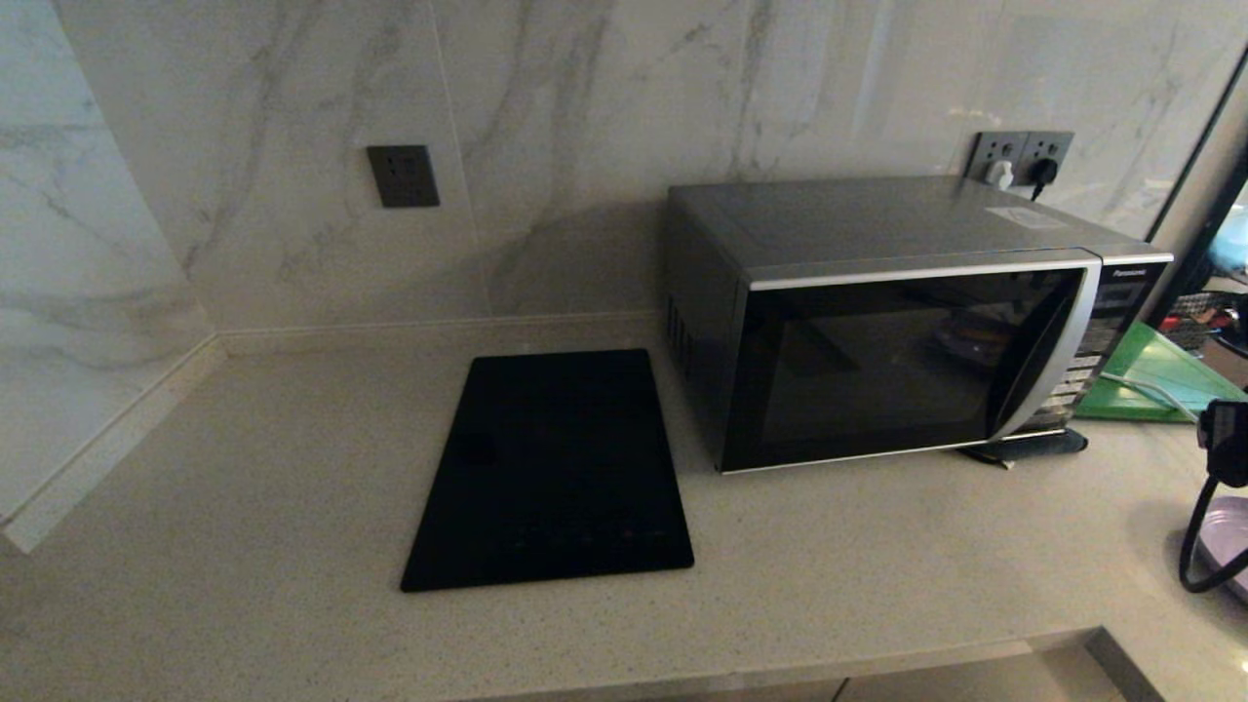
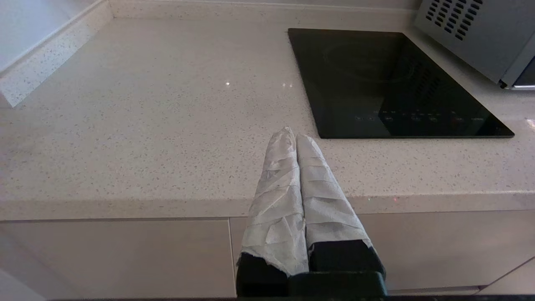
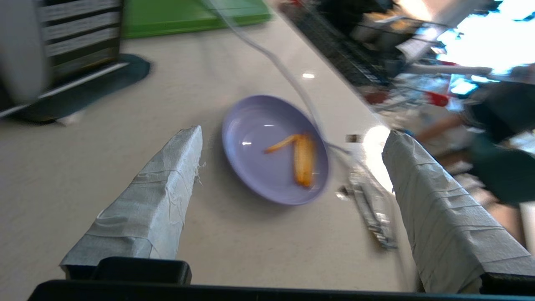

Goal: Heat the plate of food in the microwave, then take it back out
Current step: Open the microwave oven

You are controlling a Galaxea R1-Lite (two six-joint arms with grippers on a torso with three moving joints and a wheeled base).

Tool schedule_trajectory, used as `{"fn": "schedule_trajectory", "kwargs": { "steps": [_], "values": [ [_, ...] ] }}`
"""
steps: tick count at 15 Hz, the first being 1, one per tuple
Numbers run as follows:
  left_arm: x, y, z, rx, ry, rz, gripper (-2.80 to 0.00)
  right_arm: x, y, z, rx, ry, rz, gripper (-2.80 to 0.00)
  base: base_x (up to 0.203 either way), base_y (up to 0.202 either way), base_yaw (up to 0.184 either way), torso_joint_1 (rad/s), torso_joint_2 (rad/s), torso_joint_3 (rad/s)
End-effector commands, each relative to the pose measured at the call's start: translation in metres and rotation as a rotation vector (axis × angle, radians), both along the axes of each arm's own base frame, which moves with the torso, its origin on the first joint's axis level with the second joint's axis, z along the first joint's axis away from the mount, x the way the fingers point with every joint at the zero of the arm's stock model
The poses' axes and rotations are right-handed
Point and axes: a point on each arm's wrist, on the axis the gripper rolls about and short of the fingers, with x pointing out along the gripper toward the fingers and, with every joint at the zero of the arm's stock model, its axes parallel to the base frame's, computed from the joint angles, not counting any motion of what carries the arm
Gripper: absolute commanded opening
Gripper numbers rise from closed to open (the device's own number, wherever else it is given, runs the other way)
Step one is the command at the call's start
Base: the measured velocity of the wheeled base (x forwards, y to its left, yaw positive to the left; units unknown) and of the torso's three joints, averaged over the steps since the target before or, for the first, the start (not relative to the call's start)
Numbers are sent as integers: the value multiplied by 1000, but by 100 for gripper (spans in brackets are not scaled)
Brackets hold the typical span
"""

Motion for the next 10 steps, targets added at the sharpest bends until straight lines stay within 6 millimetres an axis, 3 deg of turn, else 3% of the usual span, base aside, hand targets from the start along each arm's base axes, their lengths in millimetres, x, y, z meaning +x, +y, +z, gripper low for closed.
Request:
{"fn": "schedule_trajectory", "kwargs": {
  "steps": [1,4,6,10],
  "values": [
    [0,0,0,-1,1,1,-280,18,1,-6,-14,25,-21,0,0,0,0,0,0,0],
    [0,0,0,-1,1,1,-280,41,7,-17,-38,0,-68,0,0,0,0,0,0,0],
    [0,0,0,-1,1,1,-280,65,15,-23,-40,-105,-81,0,0,0,0,0,0,0],
    [0,0,0,-1,1,1,-280,106,41,-40,-45,-251,-103,0,0,0,0,0,0,0]
  ]
}}
